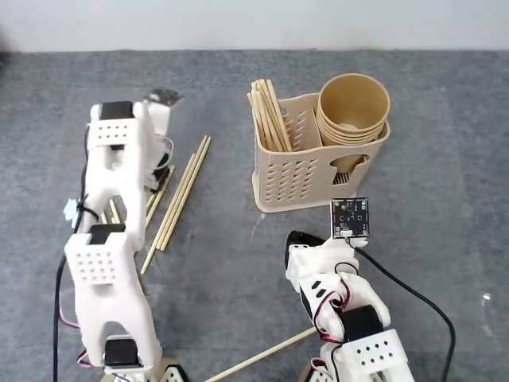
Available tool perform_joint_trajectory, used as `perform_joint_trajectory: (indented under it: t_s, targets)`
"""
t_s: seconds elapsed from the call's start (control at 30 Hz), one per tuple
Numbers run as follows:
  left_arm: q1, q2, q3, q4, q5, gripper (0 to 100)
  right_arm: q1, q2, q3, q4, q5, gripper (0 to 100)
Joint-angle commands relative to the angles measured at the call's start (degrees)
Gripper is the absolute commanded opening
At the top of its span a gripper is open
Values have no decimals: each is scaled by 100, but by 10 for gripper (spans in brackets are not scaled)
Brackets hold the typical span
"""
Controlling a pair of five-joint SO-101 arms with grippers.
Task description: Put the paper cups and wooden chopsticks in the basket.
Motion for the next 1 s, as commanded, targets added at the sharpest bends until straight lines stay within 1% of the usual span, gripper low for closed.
perform_joint_trajectory:
  t_s: [0.0, 0.1, 0.17, 0.27, 0.67, 0.73, 0.83, 0.97]
  targets:
    - [0, 114, -330, -114, -193, 40, 31, -84, -26, -31, -26, 14]
    - [-53, 352, -505, -167, -202, 89, 31, -84, -26, -31, -26, 14]
    - [-53, 457, -646, -141, -202, 104, 31, -84, -26, -31, -26, 14]
    - [-53, 571, -813, -123, -202, 105, 31, -84, -26, -31, -26, 14]
    - [-123, 1090, -813, -290, -185, 103, 31, -84, -26, -31, -26, 14]
    - [-123, 1134, -813, -290, -211, 84, 31, -84, -26, -31, -26, 14]
    - [-114, 1134, -813, -281, -237, 9, 31, -84, -26, -31, -26, 14]
    - [-114, 1125, -813, -229, -378, 13, 31, -84, -26, -31, -26, 14]
